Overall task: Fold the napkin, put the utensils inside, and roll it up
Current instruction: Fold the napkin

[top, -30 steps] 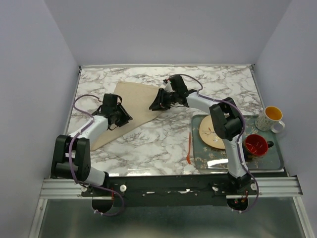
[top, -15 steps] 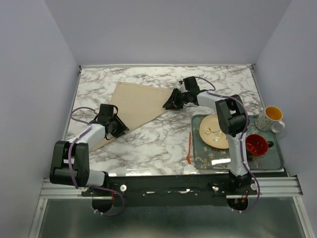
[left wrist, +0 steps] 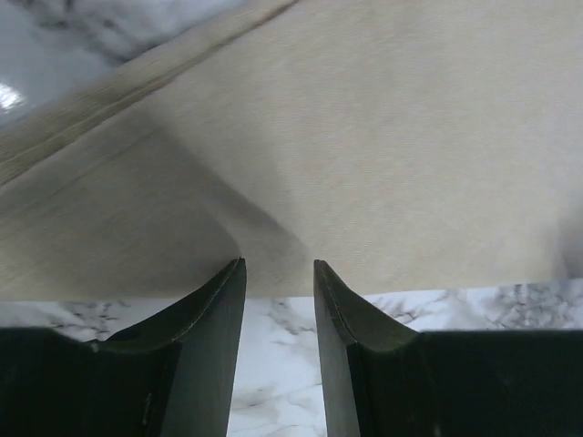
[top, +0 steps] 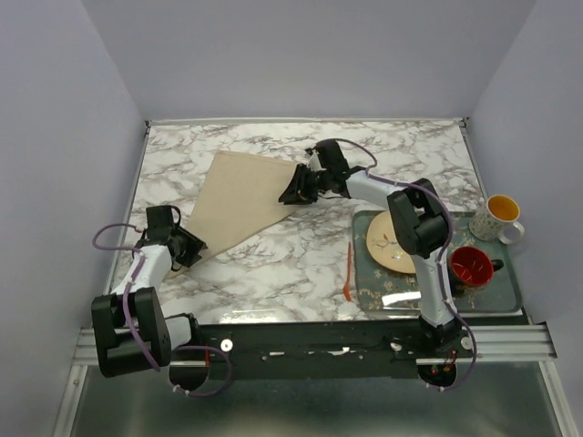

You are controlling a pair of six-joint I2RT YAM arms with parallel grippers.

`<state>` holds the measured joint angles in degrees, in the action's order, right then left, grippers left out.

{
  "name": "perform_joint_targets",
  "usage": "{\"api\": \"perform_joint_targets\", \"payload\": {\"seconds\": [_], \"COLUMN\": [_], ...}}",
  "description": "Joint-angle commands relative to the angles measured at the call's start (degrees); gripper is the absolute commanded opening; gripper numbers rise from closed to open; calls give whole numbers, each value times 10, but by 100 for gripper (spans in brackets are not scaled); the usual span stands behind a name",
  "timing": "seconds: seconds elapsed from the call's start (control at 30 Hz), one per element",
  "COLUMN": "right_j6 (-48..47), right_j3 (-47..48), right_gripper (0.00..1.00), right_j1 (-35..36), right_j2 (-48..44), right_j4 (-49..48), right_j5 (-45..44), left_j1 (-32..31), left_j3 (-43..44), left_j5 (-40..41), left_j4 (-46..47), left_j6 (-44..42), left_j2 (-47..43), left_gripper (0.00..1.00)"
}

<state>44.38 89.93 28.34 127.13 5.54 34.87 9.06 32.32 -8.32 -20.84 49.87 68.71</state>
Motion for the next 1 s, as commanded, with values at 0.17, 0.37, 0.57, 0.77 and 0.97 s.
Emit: {"api": "perform_joint_targets", "payload": {"seconds": [0.17, 0.37, 0.57, 0.77, 0.97], "right_j6": [11, -55, -72, -68, -37], "right_j3": [-43, -23, 3, 29, 64], "right_gripper": [37, 39, 44, 43, 40], "right_j1": [-38, -69, -136, -178, -211], "right_j2": [19, -26, -34, 10, 49], "right_j4": [-18, 23, 54, 69, 83], "right_j5": [5, -38, -63, -60, -54], "left_j1": [53, 54, 54, 71, 137], "left_j3": [-46, 4, 34, 34, 6], "left_j5": [26, 42, -5, 37, 57], "left_j4": [-58, -85, -86, -102, -110], "left_j6": [-8, -42, -36, -24, -17], "left_j2": [-9, -64, -45, -16, -12], "left_gripper": [45, 45, 47, 46, 47]}}
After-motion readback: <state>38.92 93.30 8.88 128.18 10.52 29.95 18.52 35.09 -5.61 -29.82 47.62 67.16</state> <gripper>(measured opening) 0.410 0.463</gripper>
